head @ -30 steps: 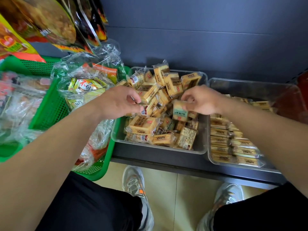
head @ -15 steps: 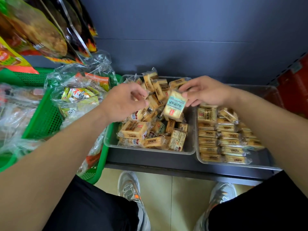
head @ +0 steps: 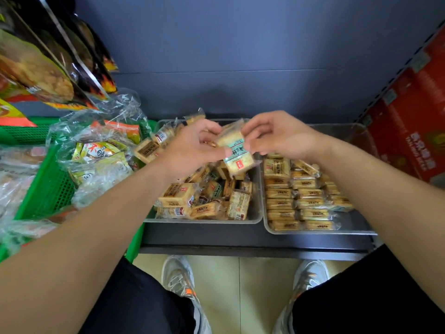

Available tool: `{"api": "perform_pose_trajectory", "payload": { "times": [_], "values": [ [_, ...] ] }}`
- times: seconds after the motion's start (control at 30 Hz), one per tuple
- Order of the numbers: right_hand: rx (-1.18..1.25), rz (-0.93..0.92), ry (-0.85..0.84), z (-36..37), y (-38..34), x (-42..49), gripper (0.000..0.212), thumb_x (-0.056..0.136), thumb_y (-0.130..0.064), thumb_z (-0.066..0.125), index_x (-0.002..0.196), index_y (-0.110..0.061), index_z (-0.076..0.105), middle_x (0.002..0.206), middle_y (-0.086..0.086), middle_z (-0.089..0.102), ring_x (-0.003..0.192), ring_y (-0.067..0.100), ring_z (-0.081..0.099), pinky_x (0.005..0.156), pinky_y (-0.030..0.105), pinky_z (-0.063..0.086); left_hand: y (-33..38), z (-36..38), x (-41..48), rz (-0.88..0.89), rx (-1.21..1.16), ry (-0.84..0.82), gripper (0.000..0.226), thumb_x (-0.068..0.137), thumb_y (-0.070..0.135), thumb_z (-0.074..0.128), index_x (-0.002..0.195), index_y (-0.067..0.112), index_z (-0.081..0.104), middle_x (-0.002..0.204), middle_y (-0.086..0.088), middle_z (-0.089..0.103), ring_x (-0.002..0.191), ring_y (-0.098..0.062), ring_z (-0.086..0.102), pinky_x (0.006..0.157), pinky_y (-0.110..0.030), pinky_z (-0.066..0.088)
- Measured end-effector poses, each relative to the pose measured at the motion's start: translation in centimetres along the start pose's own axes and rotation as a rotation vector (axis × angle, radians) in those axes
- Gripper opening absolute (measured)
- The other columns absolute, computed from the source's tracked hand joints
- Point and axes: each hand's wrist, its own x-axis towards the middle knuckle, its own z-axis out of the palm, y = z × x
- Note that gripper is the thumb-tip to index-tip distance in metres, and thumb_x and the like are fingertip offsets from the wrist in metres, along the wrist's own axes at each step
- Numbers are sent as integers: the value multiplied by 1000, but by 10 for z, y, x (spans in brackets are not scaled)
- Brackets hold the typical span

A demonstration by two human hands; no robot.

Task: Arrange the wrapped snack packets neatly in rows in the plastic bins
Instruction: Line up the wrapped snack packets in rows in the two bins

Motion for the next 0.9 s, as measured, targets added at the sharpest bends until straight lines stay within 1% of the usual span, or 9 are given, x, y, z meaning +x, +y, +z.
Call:
{"api": "perform_pose_trajectory", "payload": {
  "times": [0.1, 0.23, 0.3, 0.37, 0.43, 0.5, 0.57, 0.67, 0.9],
  "values": [
    [-183, 54, 84, -21, 21, -8, 22, 83, -8, 78, 100, -18, 71, 91, 0, 72, 84, 15, 70, 78, 32, 57, -16, 5, 5, 9, 320, -36, 40, 89, 34, 75, 125, 27, 58, 113, 12, 66, 103, -4, 66, 88, -24, 50],
    [-397, 163, 106, -49, 60, -27, 19, 84, -14, 77, 101, -20, 72, 87, -7, 71, 75, 5, 65, 68, 23, 49, -45, 16, 17, 10, 848, -184, 25, 97, 28, 64, 122, 26, 64, 123, 11, 68, 105, -7, 64, 94, -27, 51],
    [-462, 191, 109, -60, 75, -37, 20, 84, -18, 77, 103, -19, 73, 86, -8, 69, 75, 3, 63, 64, 20, 44, -54, 25, 31, 29, 1061, -235, 28, 97, 29, 65, 124, 28, 63, 129, 9, 65, 101, -9, 63, 93, -29, 51],
    [-493, 220, 119, -69, 86, -43, 22, 84, -21, 77, 106, -19, 73, 89, -7, 69, 79, 4, 63, 66, 22, 45, -61, 33, 46, 39, 1216, -300, 34, 94, 35, 68, 128, 32, 62, 131, 7, 64, 106, -14, 63, 101, -35, 48],
    [-524, 238, 127, -74, 94, -48, 27, 85, -25, 78, 110, -20, 71, 93, -7, 68, 85, 6, 63, 70, 25, 47, -72, 41, 56, 35, 1382, -369, 40, 92, 42, 69, 130, 36, 60, 130, 9, 64, 114, -15, 60, 113, -43, 34],
    [-532, 238, 130, -77, 99, -49, 28, 85, -26, 78, 112, -20, 70, 95, -8, 67, 84, 5, 62, 66, 23, 45, -83, 48, 63, 44, 1504, -404, 47, 90, 44, 70, 135, 39, 57, 135, 12, 62, 122, -14, 56, 116, -47, 24],
    [-523, 235, 129, -79, 102, -50, 28, 85, -25, 77, 112, -21, 69, 95, -8, 66, 82, 2, 60, 65, 22, 44, -91, 50, 68, 25, 1547, -409, 54, 89, 45, 70, 140, 38, 53, 141, 12, 58, 128, -14, 52, 116, -47, 25],
    [-535, 230, 125, -82, 106, -49, 29, 84, -26, 77, 112, -23, 69, 94, -9, 66, 82, 0, 59, 64, 20, 42, -95, 51, 72, -18, 1541, -429, 52, 91, 46, 68, 141, 36, 53, 141, 10, 58, 129, -15, 52, 117, -48, 23],
    [-511, 247, 129, -86, 110, -47, 27, 84, -25, 78, 110, -25, 69, 94, -10, 66, 82, 3, 62, 63, 22, 42, -94, 49, 74, -63, 1298, -345, 31, 87, 36, 77, 116, 42, 65, 114, 22, 67, 102, -7, 57, 114, -42, 21]
  ]
}}
